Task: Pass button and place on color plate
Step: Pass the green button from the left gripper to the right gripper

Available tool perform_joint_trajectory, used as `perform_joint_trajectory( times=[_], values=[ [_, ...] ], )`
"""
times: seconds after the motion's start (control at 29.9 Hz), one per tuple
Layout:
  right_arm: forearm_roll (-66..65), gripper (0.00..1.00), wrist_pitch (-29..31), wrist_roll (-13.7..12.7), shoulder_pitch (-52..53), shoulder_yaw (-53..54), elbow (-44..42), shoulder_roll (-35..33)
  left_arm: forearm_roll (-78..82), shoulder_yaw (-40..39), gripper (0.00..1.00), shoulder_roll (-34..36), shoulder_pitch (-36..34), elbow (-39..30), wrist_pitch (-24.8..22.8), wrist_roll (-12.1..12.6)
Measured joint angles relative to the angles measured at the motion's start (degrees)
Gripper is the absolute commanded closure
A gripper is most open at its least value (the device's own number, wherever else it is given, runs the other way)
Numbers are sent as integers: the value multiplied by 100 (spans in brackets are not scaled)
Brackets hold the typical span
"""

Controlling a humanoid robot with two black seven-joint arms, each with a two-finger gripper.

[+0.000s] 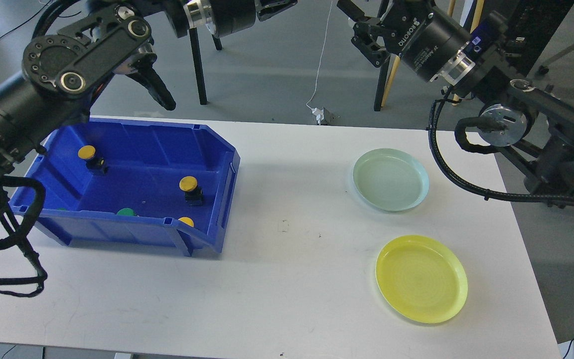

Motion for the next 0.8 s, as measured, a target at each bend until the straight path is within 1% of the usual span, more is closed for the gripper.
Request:
perform_joint_trajectory(
  times=[0.07,0.27,0.4,0.47,0.5,0.54,0.57,0.6,0.64,0.7,0.8],
  values=[
    [-1,58,-10,-5,-7,0,0,7,0,1,72,0,-3,0,0,0],
    [1,79,-10,-44,-5,3,-6,78,1,13,72,2,-3,4,0,4],
    [1,89,2,-51,12,13,-23,94,3,13,72,-19,-3,5,1,13],
    [1,91,3,-52,33,16,-41,108,4,13,71,-41,-3,5,4,16],
    [0,91,3,-52,44,16,-47,126,7,13,68,-48,-3,6,4,16],
    [0,91,3,-52,57,16,-57,148,10,13,66,-49,-3,5,4,17],
    [0,91,3,-50,66,16,-64,166,11,12,60,-49,-3,6,4,22],
    [0,91,3,-43,70,16,-68,175,11,9,50,-50,-3,6,4,35],
    [-1,91,4,-34,71,16,-69,181,10,2,39,-57,-2,6,4,75],
    [-2,91,7,-29,73,14,-79,186,-1,-11,14,-93,-1,10,4,213],
    [-9,91,34,-29,120,8,-124,214,-9,-11,5,-180,-2,98,-7,393]
  ],
)
